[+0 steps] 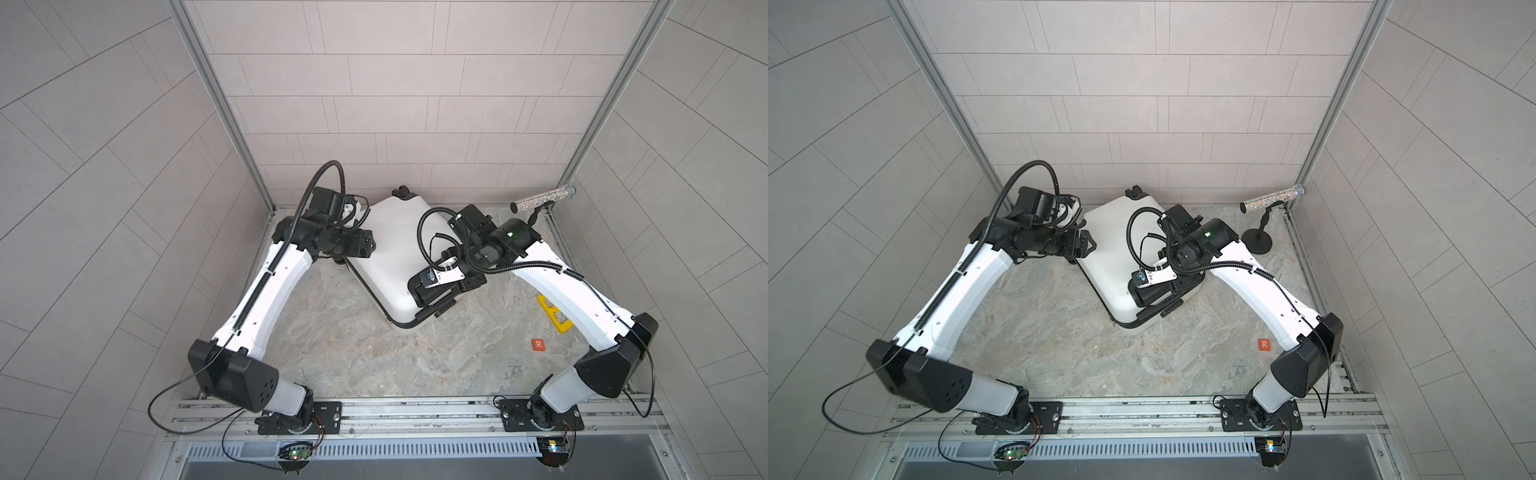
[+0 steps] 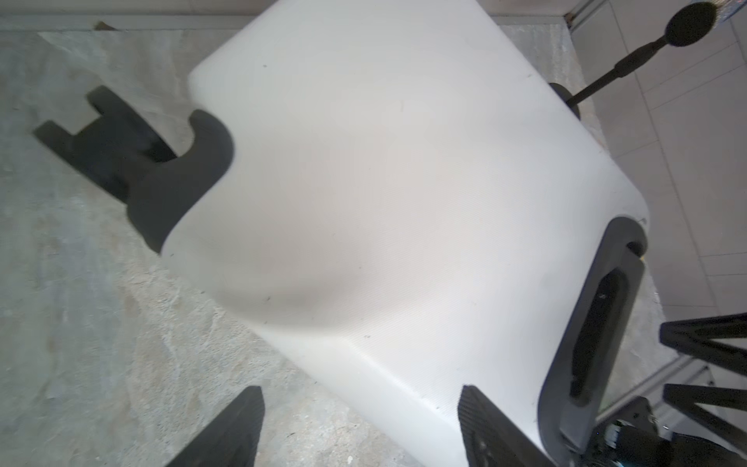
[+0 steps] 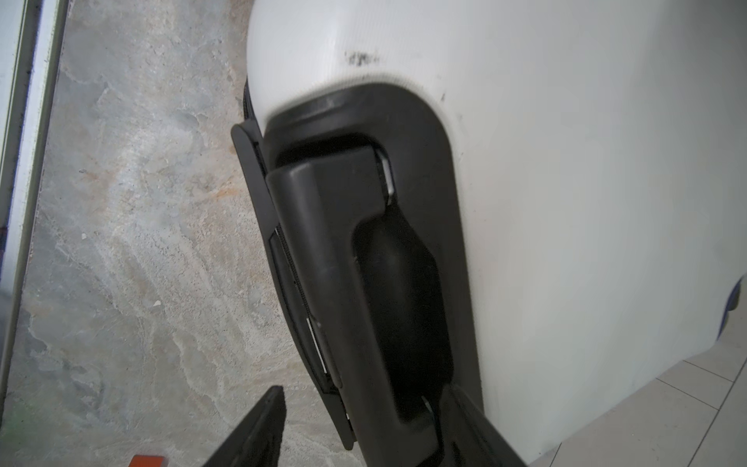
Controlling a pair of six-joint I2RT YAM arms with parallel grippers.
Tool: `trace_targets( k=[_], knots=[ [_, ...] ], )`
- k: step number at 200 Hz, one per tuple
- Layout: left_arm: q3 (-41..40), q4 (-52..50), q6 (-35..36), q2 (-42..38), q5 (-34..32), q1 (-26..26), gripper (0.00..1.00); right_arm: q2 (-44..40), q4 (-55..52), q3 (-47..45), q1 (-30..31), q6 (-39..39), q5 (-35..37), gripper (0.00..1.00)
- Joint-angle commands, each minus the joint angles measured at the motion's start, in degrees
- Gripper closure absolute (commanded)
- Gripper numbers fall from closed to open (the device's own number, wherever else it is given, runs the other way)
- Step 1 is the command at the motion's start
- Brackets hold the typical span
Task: Open the suitcase zippers
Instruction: Adjust the suitcase at the center of the board, then pick up the suitcase from the center of the board.
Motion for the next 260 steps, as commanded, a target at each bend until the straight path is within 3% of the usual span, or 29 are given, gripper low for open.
trace_targets(
  k=[1,77,136,155,184,213,240,260],
  knots=[
    [-3.9,3.8,2.0,-3.0,-6.0,0.7,0.18,2.0,-6.3,2.2,-0.2,-3.0,0.9,0.36],
    [-5.0,4.3,1.3,-0.4,-2.7,0.7,0.18,5.2,-6.1,0.3,1.5,-4.6,-1.6,0.4],
    [-6.0,6.2,0.7,-1.0,1.2,0.7,0.18,6.0,4.1,-6.6,4.8,-2.7,-2.5,0.44],
    [-6.1,6.6,0.7,-1.6,1.5,0.7,0.18,7.0,5.6,-7.3,4.8,-1.5,-1.0,0.51],
    [-6.8,7.8,2.2,-3.1,3.8,0.7,0.18,7.7,6.1,-6.4,4.8,-0.9,-0.3,0.69],
    [-8.2,9.6,2.7,-6.6,2.6,0.7,0.21,6.0,5.8,-1.3,4.2,0.3,-5.2,0.84],
    [-15.2,17.9,4.5,-12.6,2.7,0.7,0.22,4.4,6.8,2.7,2.7,-0.1,-10.6,1.0],
    [-18.5,21.2,6.2,-14.0,5.5,0.6,0.24,4.9,4.0,7.0,1.3,-2.0,-11.4,1.0]
  ],
)
